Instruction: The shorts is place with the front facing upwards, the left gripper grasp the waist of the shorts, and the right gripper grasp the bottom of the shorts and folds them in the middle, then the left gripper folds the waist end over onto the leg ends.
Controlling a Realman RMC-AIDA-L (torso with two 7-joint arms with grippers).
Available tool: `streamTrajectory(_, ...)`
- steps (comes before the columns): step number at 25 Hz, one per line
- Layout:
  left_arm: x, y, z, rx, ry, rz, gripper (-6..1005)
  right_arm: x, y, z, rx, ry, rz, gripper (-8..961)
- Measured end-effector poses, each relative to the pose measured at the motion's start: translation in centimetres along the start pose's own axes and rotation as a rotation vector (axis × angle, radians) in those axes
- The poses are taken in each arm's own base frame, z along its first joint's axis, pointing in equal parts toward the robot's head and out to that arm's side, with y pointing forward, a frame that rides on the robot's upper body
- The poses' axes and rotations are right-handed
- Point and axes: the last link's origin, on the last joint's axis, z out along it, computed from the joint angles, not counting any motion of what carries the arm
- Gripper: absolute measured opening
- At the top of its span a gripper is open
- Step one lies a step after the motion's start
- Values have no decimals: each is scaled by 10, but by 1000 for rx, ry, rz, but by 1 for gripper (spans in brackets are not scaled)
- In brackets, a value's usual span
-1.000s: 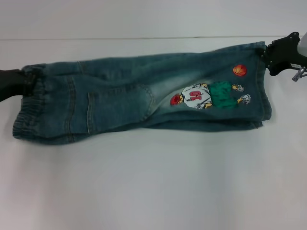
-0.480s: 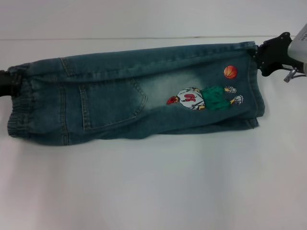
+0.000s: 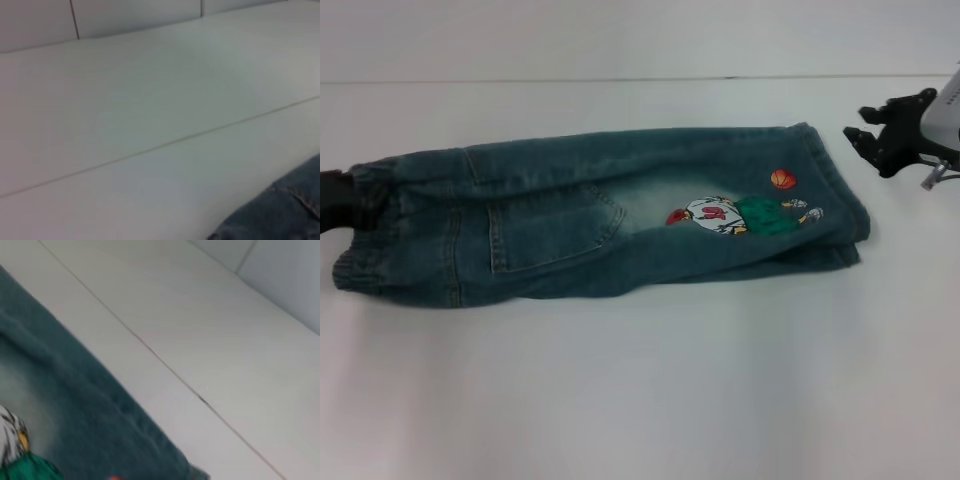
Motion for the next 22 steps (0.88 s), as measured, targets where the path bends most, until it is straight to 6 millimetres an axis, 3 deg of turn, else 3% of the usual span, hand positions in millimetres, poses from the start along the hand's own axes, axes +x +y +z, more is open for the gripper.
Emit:
streamTrajectory(2,-3,-1,-1,2,-22,12,157,4,0,-2,5,9,4,172)
streamTrajectory(7,-6,-6,-6,18,-79,59,339,10,1,-6,5,14,16,412)
streamTrajectory(15,-7,-13,-22,12,-81,56,682,11,3,-12,-10,-19,39,589)
streamTrajectory(22,-15,-4,-23,-53,-131,69,836,10,2,-14,-7,-25,32,740)
